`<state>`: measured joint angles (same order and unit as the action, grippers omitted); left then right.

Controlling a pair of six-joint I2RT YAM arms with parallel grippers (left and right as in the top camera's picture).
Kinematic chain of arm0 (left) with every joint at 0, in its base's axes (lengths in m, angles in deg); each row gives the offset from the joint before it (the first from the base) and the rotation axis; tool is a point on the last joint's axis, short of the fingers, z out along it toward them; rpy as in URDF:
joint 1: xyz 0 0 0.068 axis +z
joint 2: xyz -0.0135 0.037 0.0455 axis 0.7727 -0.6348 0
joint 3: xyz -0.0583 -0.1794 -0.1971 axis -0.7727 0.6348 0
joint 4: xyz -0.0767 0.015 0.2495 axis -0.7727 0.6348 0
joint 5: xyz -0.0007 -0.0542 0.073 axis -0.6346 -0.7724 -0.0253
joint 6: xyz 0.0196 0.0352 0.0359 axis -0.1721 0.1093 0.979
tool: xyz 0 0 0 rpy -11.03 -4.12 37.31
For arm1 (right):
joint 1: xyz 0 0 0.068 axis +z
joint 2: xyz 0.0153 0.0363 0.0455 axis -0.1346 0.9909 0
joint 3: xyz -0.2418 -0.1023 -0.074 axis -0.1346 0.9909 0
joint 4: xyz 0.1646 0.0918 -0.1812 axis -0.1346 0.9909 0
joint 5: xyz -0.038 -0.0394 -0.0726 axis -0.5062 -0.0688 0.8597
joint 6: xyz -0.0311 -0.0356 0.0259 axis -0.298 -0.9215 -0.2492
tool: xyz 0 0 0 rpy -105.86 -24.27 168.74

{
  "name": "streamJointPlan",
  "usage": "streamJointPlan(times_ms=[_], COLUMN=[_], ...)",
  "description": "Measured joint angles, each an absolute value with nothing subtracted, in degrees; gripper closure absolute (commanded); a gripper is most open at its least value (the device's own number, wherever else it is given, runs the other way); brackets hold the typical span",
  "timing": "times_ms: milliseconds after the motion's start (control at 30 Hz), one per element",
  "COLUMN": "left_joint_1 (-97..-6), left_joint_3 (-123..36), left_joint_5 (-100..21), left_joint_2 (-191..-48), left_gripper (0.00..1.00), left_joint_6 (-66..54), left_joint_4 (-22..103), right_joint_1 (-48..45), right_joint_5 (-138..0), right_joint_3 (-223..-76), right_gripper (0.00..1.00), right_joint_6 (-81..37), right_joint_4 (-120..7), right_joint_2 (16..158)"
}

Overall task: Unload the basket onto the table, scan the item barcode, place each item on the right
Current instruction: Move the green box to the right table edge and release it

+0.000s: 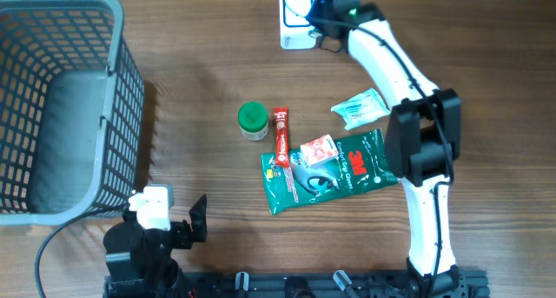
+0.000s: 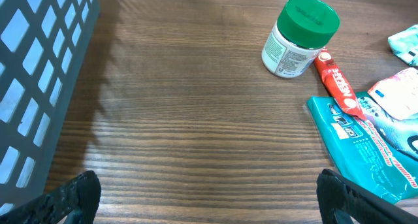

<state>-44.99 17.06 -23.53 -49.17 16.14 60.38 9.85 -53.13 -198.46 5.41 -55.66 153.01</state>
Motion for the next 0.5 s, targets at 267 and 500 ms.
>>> streamJointPlan(times_ms=[267, 500], left_joint_1=[-44.99, -44.99], left_joint_3=[17.06, 17.06], left_joint_5=[-23.51, -23.51], left_joint_2=[-49.15, -49.15], left_gripper=[0.00, 0.00], left_joint_6=[16.14, 16.14], left_joint_4=[60.38, 60.38], right_joint_1=[-13.21, -42.24], right_joint_5=[-25.63, -34.09], right_joint_3=[-199.80, -189.68], right_gripper=[0.87, 0.42], right_joint_6=[5.39, 5.37], right_joint_4=[-25.28, -27.86], right_joint_2=[147.52, 147.54])
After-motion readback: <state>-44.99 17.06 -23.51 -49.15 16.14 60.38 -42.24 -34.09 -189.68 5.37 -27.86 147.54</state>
